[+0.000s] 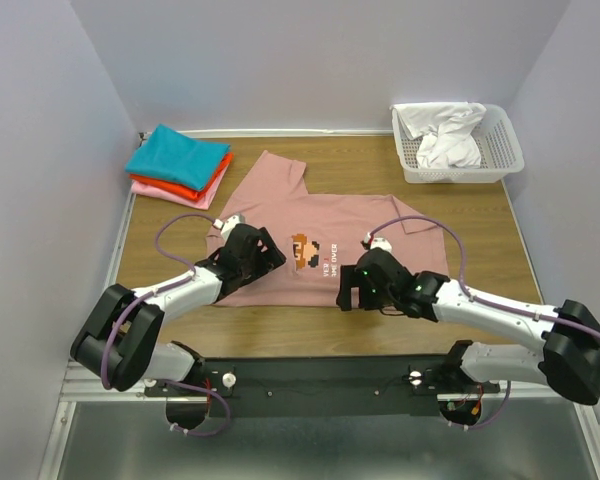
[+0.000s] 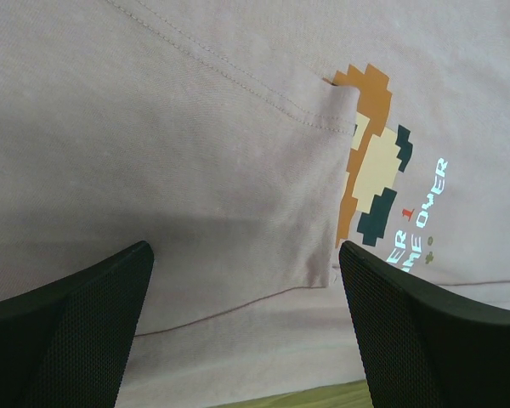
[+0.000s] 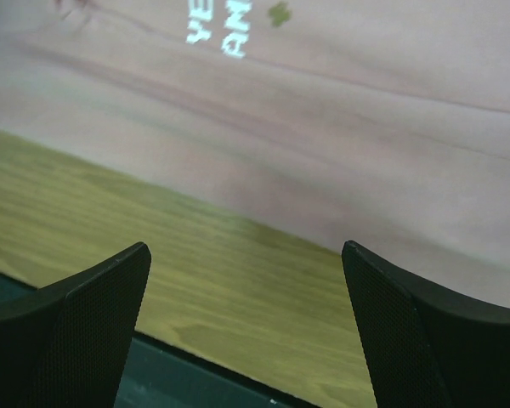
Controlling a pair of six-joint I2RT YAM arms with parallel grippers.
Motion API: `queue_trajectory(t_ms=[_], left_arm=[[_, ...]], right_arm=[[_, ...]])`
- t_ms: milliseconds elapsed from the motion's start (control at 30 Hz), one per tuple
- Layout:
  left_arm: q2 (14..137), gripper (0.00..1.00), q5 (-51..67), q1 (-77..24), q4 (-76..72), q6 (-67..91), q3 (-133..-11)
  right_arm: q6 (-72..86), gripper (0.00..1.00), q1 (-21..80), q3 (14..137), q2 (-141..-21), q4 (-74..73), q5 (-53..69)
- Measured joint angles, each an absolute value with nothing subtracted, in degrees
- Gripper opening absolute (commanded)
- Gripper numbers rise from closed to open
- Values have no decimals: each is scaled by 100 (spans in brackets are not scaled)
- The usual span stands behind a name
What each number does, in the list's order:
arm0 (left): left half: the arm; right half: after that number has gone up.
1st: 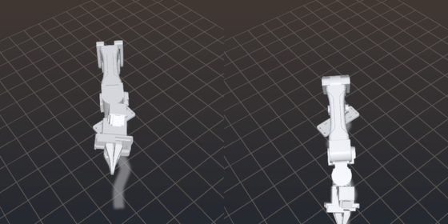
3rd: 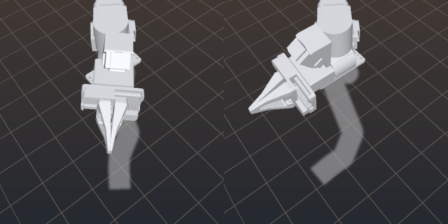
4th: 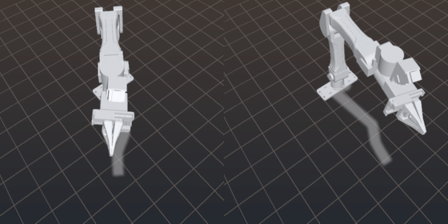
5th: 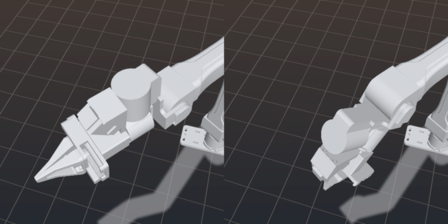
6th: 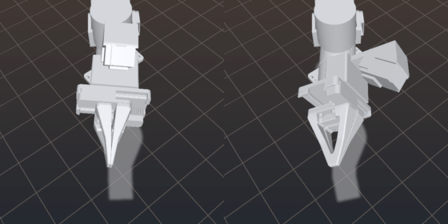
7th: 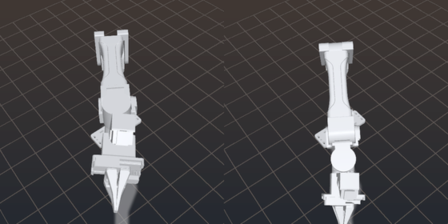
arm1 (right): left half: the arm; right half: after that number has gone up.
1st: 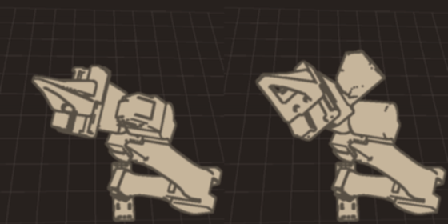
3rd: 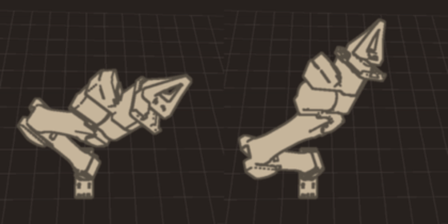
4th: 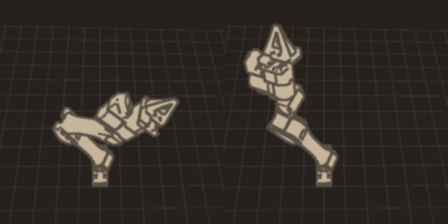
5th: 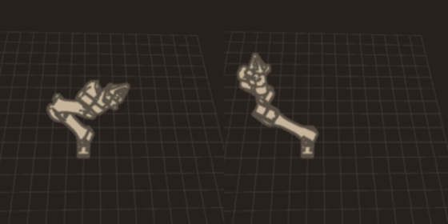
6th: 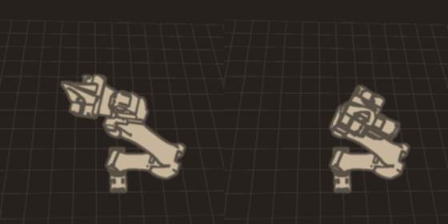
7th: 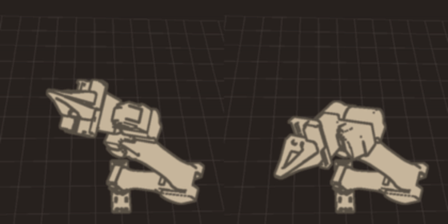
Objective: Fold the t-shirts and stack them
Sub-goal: Fold the tshirt
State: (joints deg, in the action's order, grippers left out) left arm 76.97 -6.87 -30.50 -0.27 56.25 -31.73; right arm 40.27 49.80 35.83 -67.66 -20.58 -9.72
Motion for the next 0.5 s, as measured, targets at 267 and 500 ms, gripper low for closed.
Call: queue_trajectory(t_ms=[267,500], left_arm=[[7697,98,-692,-3050,-21,5666,-3173],[7697,98,-707,-3050,-12,5688,-3173]], right_arm=[[4025,100,5218,3627,-7336,-1846,-1094],[3944,100,5218,3815,-7752,-1673,-1422]])
